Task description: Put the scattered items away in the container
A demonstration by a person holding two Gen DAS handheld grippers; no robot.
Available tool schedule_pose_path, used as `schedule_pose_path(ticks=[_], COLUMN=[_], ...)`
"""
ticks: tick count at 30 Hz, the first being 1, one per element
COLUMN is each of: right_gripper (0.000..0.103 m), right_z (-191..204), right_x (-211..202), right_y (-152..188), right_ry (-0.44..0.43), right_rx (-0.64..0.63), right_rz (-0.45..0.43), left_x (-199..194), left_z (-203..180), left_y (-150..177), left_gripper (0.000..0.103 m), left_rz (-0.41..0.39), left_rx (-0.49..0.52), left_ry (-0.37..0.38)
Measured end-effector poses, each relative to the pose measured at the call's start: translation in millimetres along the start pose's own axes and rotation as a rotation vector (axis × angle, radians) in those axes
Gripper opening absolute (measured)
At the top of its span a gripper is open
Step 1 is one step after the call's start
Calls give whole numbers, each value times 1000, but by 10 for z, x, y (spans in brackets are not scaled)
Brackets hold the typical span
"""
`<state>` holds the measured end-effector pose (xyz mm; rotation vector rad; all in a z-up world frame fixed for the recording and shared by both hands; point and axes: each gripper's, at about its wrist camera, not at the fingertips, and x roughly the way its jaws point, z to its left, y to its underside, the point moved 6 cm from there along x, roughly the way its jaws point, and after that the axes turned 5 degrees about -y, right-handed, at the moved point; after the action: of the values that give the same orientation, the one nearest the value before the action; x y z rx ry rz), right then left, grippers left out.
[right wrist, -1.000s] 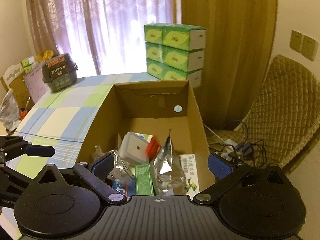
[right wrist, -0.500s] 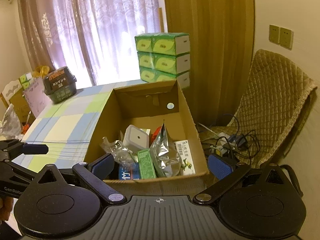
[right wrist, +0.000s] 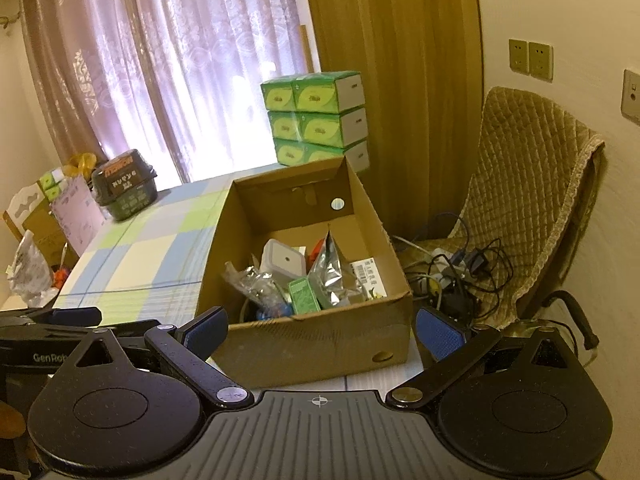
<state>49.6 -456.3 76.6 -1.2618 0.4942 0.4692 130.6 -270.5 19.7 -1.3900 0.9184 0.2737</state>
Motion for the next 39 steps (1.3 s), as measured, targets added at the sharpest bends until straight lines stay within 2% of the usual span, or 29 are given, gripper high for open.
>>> schedule_pose_path(ticks=[4,12,21,39], right_gripper=[103,103,103,103], right_z=[34,117,145,156], right_x=[-83,-162,-178,-142], right_y=[39,228,277,334], right_ry=[0,-17,-15,-12], right_rx=[-9,-28,-20,-15], right_rz=[15,52,55,62], left_x=[-109,-288,-252,-202], left_z=[-9,-24,-24,-56], left_y=[40,118,258,358], left_gripper=[101,101,101,102], left_rz=[14,23,54,68], left_rx=[-19,-32,-44,-31], left_ry=[-22,-19,-41,-61])
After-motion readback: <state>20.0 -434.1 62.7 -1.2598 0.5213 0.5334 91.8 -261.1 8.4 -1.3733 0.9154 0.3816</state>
